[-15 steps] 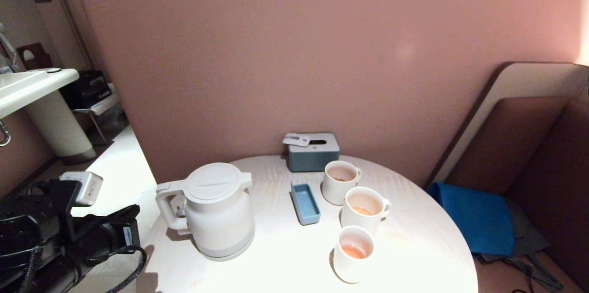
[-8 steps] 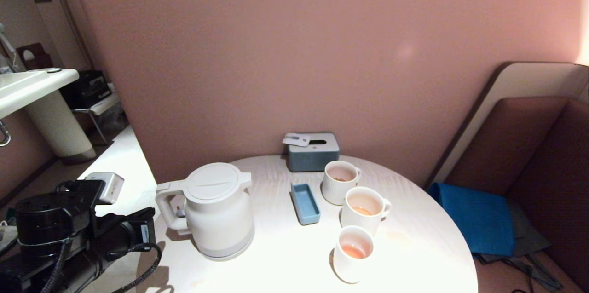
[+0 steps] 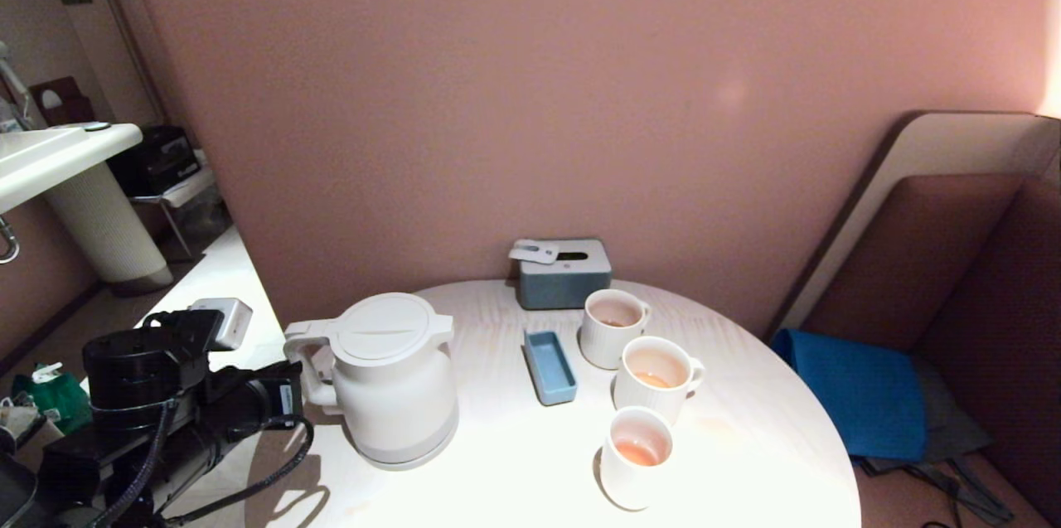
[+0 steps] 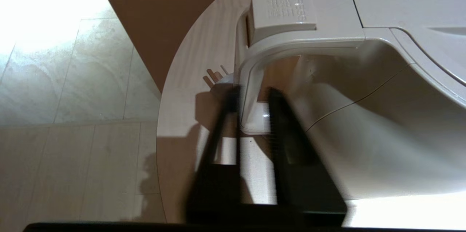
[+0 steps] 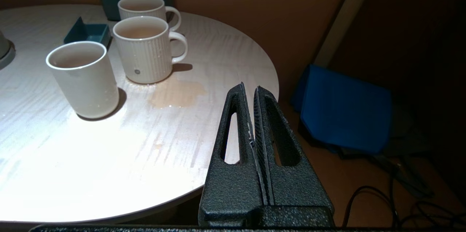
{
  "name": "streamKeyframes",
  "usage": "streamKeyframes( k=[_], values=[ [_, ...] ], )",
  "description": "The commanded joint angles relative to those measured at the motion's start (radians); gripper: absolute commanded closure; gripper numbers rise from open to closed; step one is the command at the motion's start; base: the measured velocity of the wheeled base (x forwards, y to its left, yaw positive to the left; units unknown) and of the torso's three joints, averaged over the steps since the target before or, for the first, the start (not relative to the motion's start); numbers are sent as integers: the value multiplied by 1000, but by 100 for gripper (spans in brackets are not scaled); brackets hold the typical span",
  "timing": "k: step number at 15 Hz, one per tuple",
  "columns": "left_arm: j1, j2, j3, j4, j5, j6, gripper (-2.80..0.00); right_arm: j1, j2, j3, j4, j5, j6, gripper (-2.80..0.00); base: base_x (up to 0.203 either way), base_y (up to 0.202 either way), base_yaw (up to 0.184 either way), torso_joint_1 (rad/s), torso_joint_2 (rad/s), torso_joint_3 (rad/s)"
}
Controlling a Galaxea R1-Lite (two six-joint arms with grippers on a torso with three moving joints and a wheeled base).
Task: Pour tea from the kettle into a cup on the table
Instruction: Pick up the kettle
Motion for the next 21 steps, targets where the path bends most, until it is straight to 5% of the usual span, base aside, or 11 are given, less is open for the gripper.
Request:
streamKeyframes(
  k=[1,13,21],
  values=[
    [0,11,0,-7,1,-2,-280,0,1,0,0,1,-1,0,0,0,0,0,0,0],
    [6,7,20,-8,4,-2,-280,0,1,0,0,1,-1,0,0,0,0,0,0,0],
    [27,157,51,-245,4,21,-280,0,1,0,0,1,-1,0,0,0,0,0,0,0]
  ],
)
